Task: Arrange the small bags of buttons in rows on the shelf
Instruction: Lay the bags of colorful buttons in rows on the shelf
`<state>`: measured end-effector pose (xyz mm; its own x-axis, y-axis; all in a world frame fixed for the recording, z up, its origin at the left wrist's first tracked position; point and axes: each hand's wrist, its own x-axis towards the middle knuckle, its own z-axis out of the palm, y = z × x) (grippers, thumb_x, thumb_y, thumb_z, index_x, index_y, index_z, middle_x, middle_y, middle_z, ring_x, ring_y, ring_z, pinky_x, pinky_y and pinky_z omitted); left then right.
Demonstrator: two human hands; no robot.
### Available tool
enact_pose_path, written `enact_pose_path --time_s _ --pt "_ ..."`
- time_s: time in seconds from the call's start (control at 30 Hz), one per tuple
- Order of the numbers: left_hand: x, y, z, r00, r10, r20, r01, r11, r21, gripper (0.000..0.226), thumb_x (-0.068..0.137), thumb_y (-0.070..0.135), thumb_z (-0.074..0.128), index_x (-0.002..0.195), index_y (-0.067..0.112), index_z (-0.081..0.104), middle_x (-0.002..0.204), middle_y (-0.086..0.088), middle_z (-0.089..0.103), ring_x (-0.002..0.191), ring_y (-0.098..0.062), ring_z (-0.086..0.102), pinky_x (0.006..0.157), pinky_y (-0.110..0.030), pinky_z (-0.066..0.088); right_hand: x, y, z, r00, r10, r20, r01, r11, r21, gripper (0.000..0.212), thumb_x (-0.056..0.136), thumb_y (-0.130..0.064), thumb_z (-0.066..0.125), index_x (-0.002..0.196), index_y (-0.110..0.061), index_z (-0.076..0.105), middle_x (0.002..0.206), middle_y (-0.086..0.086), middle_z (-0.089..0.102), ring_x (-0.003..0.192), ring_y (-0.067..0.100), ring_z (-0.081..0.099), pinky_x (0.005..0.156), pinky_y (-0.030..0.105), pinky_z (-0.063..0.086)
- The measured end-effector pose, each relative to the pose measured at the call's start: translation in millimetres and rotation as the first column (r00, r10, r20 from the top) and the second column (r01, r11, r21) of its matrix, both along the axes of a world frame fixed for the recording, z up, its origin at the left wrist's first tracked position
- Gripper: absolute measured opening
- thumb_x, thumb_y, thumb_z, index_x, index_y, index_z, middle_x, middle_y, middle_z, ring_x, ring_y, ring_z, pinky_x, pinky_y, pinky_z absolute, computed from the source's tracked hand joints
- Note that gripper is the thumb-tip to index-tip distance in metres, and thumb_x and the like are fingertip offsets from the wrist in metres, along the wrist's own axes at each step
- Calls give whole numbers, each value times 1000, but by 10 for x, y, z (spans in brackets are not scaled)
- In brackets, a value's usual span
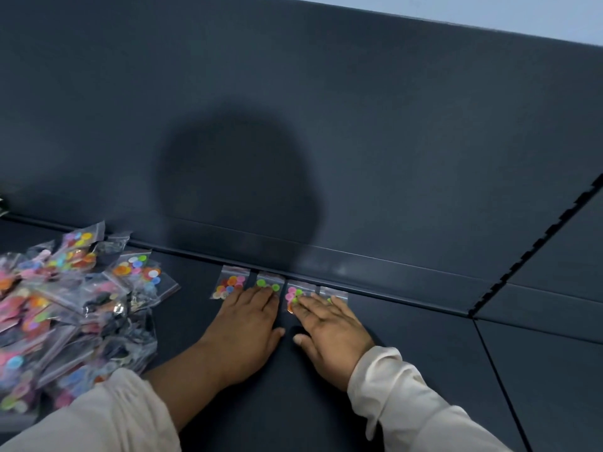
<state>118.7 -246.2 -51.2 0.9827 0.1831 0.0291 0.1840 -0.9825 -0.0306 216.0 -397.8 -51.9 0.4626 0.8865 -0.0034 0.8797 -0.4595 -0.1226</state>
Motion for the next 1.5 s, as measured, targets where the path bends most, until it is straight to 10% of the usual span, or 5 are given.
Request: enact_pose_path --time_s 0.17,0.3,0.67,0.9,1.5 --pt "-34 -8 12 1000 -11 28 11 1000 5 60 76 52 37 109 15 70 110 -3 70 101 -21 67 87 -40 52 -2 -123 53 995 -99 -26 101 990 95 79 76 -54 6 145 -22 26 156 -2 19 145 16 12 111 26 -10" --pt "-33 -42 5 999 -38 1 38 998 46 60 77 52 36 111 15 70 113 -3 69 105 -21 66 93 -40 49 -20 -240 -34 972 -231 40 231 973 0 59 80 -49 31 122 -19 60 132 2 57 121 20 55 104 36 30" --pt "-87 -27 117 999 -30 34 30 999 -19 96 68 58 -10 151 17 16 159 -2 16 146 -19 8 113 -32 -7 31 -285 -59 981 -188 -41 188 982 19 92 66 -61 -5 148 -23 16 157 -2 10 145 14 7 112 23 -3" --pt "-229 265 271 990 59 125 -54 998 -43 75 81 56 19 134 14 52 140 -10 51 130 -27 46 107 -42 32 -84 21 244 986 -162 26 157 977 143 70 81 -53 19 135 -17 47 145 6 42 134 26 39 111 33 14" --pt "-1386 2346 634 884 448 135 -427 890 -158 52 91 45 47 137 20 45 132 -8 53 121 -30 51 97 -40 38 -901 2051 487 968 -101 -228 152 964 218 46 91 -43 48 132 -24 47 131 0 49 117 19 51 96 24 39"
